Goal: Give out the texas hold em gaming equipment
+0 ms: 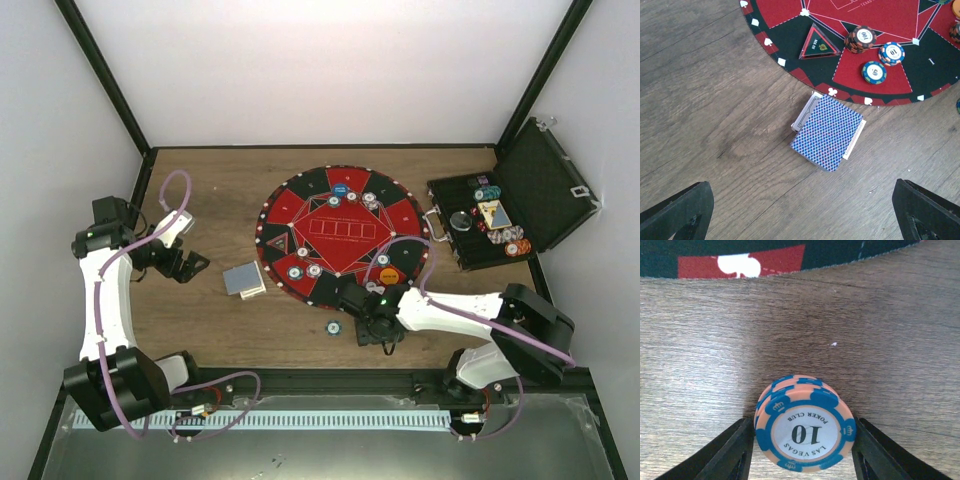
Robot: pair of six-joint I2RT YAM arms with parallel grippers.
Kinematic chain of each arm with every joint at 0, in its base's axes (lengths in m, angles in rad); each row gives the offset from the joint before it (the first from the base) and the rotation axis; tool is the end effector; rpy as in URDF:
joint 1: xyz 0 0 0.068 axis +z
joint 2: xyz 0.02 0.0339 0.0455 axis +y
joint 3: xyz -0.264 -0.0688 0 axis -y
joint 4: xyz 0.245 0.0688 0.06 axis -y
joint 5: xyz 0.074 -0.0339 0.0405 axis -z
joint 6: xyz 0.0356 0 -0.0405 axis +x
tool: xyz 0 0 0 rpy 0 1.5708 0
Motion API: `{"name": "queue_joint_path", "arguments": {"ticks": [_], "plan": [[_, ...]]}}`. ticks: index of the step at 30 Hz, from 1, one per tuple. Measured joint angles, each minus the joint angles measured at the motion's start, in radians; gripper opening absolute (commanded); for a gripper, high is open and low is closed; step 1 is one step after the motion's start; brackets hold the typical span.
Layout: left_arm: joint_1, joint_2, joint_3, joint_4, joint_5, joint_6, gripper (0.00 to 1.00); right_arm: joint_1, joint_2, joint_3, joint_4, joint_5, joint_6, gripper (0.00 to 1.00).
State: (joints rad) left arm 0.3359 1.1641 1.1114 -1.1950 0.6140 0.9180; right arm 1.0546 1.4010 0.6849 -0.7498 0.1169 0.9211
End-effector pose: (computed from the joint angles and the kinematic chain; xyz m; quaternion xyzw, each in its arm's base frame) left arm 0.1919 0.0453 0.3052 0.3165 0.8873 -0.1516 0.2992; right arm 0.1078 0.1815 0.1494 -0.0634 0.9949 0.0116 0.0775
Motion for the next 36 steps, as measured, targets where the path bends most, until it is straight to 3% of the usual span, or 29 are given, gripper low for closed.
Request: {"name": "queue_joint_path", "arguments": {"ticks": [11, 24, 36], "plan": [[0.0, 0.0, 0.0, -0.002, 0.0, 0.001, 1.0, 0.001, 0.008, 0.011, -0.008, 0.029, 0.003, 0.54], [0.0, -0.005, 0.0, -0.005, 0.0, 0.003, 1.0, 0.001, 0.019, 0.041, -0.024, 0.053, -0.011, 0.3], [0.0, -0.005, 0.0, -0.007, 0.0, 0.013, 1.0, -0.066, -0.074, 0.206, -0.157, 0.101, -0.067, 0.29]]}}
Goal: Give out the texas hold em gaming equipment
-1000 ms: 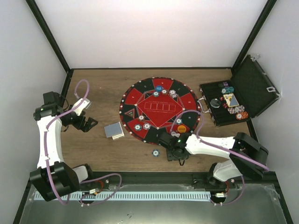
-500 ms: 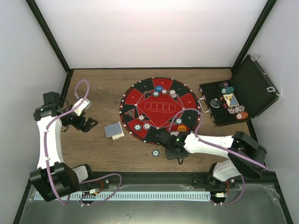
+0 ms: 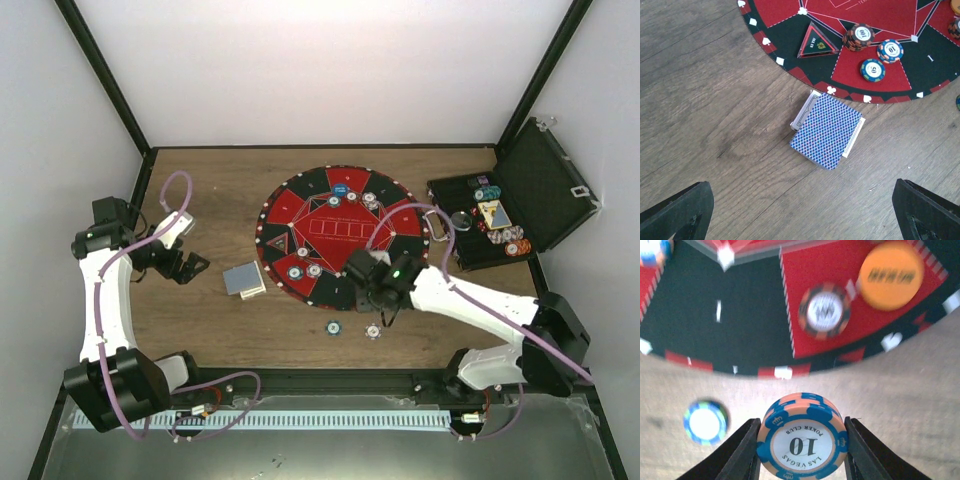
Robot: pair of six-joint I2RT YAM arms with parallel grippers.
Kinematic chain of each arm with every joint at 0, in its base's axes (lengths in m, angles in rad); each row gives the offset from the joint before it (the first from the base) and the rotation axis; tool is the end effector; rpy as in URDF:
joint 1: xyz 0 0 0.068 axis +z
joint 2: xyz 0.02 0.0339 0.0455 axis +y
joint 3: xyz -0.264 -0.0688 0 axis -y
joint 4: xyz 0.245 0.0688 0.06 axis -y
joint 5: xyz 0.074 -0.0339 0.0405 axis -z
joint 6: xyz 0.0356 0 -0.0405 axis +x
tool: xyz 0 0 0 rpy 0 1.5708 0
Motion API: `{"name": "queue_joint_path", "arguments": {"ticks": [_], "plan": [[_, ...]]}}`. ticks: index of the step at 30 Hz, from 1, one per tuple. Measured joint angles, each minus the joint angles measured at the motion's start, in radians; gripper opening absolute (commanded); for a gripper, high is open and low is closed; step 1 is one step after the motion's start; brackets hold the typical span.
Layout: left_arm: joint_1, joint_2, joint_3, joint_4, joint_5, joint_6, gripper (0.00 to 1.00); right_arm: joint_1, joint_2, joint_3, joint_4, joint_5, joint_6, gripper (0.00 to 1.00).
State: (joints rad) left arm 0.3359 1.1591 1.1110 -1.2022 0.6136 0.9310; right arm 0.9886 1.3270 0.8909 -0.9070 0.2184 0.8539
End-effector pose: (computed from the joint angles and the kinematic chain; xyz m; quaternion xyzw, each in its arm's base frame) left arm 0.1903 0.0447 0.3057 0.3220 0.8856 -0.1503 0.2991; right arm 0.1319 0.1864 0.2146 -0.0541 0.9862 0.0244 0.1545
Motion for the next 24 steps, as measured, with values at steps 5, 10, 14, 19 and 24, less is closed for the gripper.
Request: {"name": "queue_joint_path", "arguments": {"ticks": [5, 10, 14, 19, 24], "plan": [[-0.002, 0.0, -0.007, -0.004, -0.016, 0.025, 1.0, -0.206, -0.011, 0.106, 0.015, 0.008, -0.119, 0.29], [-0.013, 0.009, -0.046, -0.004, -0.062, 0.059, 1.0, -0.432, 0.058, 0.17, 0.098, -0.011, -0.255, 0.29], [-0.036, 0.027, -0.088, 0.0, -0.109, 0.085, 1.0, -0.559, 0.17, 0.178, 0.171, -0.044, -0.327, 0.28], [-0.09, 0.05, -0.117, 0.021, -0.161, 0.106, 1.0, -0.677, 0.281, 0.171, 0.25, -0.089, -0.379, 0.27], [-0.167, 0.062, -0.146, 0.07, -0.203, 0.113, 1.0, -0.726, 0.33, 0.145, 0.312, -0.121, -0.401, 0.28]]}}
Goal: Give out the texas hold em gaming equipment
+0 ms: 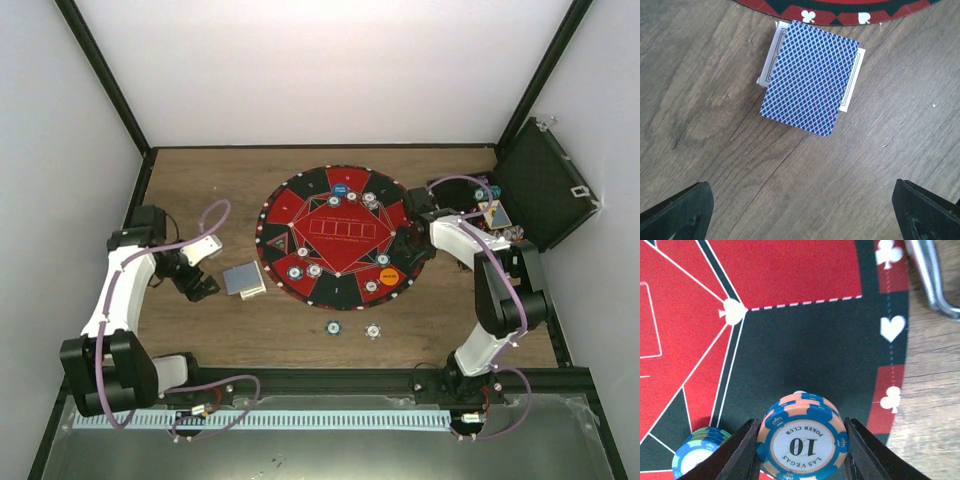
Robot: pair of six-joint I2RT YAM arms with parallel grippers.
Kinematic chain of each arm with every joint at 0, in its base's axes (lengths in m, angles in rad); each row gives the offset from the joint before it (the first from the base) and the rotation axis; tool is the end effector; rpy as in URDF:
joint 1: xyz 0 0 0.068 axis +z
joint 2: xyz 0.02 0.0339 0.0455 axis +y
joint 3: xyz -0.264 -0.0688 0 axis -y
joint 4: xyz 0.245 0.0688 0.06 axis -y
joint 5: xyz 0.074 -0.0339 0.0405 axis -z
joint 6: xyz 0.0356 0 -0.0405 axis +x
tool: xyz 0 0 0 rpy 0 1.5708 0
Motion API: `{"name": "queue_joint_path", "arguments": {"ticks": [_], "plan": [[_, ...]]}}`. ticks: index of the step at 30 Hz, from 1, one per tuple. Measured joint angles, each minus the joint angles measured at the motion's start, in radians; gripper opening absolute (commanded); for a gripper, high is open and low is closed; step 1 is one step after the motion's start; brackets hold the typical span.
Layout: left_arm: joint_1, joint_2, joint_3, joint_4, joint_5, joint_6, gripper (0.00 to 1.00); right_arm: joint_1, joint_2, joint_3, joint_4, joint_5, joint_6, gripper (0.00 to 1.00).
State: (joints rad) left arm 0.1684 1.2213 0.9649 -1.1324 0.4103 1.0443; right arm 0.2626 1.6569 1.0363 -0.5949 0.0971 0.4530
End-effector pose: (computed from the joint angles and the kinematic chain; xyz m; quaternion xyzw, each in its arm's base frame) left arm 0.2006 0.0197 0.2526 0.4302 0.8751 -0.1160 0.1887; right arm 0.3051 0.0784 0.1803 0.1020 0.9778 0.0171 0.1821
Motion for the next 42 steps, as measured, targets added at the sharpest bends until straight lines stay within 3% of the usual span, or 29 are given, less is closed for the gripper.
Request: {"name": "queue_joint_path", "arguments": {"ticks": [6, 10, 15, 19, 29, 42], "plan": [[-0.078, 0.026, -0.042, 0.063, -0.063, 0.001, 1.0, -0.003, 0.04, -0.027, 0.047, -0.038, -0.006, 0.32], [-0.104, 0.034, -0.064, 0.095, -0.093, 0.008, 1.0, -0.003, 0.058, -0.036, 0.074, -0.052, -0.008, 0.55], [-0.118, 0.058, -0.075, 0.129, -0.124, 0.024, 1.0, -0.003, 0.048, -0.056, 0.091, -0.052, -0.01, 0.77], [-0.126, 0.101, -0.076, 0.164, -0.145, 0.039, 1.0, 0.004, -0.027, -0.089, 0.073, -0.041, -0.003, 0.86], [-0.217, 0.193, -0.075, 0.235, -0.196, 0.034, 1.0, 0.089, -0.363, -0.095, -0.016, 0.006, 0.019, 1.0], [-0.323, 0.189, -0.104, 0.325, -0.261, -0.002, 1.0, 0.225, -0.45, -0.084, -0.134, 0.012, 0.072, 1.0]]}}
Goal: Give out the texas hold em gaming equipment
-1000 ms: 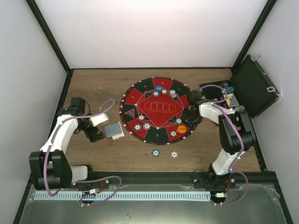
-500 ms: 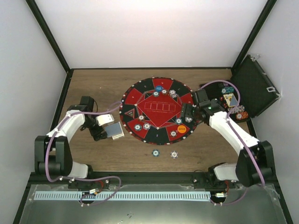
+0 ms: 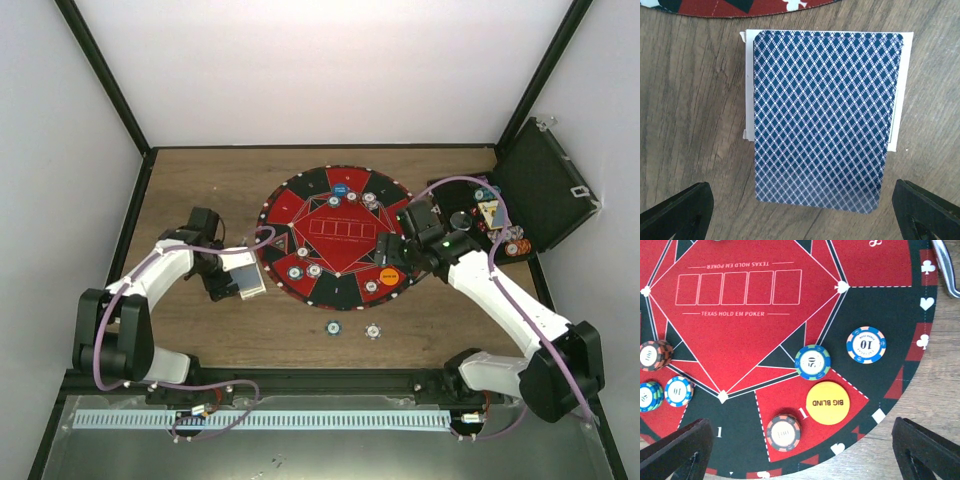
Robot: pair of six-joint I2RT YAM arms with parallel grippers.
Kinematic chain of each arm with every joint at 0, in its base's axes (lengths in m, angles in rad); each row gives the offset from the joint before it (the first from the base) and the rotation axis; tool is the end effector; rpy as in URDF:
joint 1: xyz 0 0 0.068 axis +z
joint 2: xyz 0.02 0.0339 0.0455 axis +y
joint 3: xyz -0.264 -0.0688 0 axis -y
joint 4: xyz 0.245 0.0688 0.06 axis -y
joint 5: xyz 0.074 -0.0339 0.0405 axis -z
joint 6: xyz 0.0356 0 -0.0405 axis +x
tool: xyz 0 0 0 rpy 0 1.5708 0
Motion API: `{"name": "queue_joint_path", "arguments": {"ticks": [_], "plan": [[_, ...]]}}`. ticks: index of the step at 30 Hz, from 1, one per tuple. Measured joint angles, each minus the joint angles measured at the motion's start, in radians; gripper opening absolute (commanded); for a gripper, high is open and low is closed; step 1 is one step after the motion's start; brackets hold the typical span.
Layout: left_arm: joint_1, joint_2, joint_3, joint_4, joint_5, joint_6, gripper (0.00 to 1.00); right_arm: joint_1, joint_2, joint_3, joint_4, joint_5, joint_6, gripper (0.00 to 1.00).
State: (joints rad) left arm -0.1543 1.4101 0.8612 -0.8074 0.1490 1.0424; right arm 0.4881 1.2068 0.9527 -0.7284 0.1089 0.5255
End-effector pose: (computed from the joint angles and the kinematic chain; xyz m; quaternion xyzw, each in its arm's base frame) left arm 0.2376 -0.0423 0.1908 0.5651 0.8148 -0.0210 0.1282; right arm 0.2128 0.1086 0.2657 0.0336 0.9552 0.0950 0.2784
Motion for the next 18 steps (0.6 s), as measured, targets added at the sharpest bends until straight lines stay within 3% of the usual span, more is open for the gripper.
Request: {"name": "queue_joint_path", "arguments": {"ticks": [18], "plan": [[-0.071, 0.035, -0.057, 0.081, -0.074, -0.022, 1.0, 0.025, -0.038, 0.001, -0.037, -0.008, 0.023, 1.0]]}}
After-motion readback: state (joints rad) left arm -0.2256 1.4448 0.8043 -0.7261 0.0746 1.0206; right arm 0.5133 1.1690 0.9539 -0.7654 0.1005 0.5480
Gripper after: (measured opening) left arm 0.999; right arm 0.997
